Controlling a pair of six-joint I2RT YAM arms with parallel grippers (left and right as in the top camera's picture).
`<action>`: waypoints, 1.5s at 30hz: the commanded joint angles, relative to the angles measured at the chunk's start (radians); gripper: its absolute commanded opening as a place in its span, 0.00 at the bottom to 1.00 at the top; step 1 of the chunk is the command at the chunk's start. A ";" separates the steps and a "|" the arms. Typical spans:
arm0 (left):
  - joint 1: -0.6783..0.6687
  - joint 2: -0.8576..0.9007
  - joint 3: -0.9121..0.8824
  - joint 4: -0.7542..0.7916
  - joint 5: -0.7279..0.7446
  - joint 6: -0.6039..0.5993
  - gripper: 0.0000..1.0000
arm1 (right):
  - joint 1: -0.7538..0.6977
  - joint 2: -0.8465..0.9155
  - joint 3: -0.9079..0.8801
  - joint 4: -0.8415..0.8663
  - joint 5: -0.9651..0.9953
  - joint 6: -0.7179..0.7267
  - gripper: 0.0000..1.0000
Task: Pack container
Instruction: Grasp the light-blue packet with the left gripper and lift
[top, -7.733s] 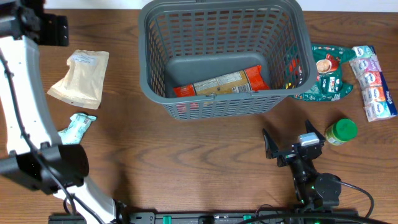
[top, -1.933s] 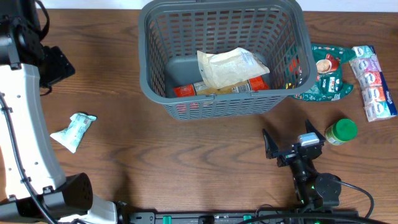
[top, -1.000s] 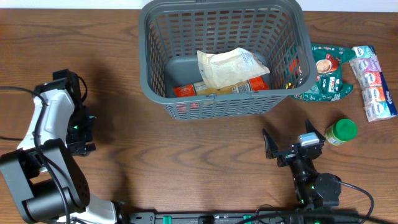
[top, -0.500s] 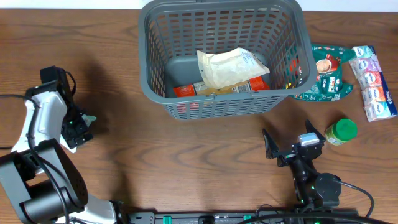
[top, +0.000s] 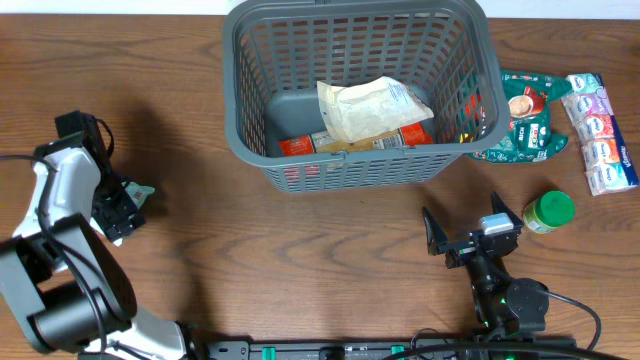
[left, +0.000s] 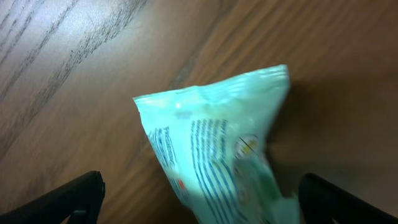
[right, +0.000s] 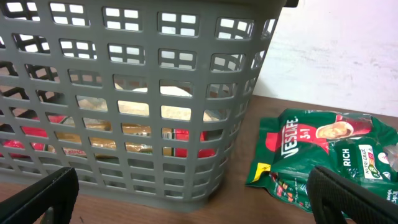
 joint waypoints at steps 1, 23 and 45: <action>0.006 0.060 -0.006 -0.006 -0.012 -0.015 0.99 | 0.008 -0.006 -0.004 -0.001 0.000 0.009 0.99; 0.007 0.190 -0.008 0.080 -0.002 0.079 0.06 | 0.008 -0.006 -0.004 -0.001 0.000 0.009 0.99; 0.008 -0.108 0.010 0.869 0.556 0.793 0.06 | 0.008 -0.006 -0.004 -0.001 0.000 0.009 0.99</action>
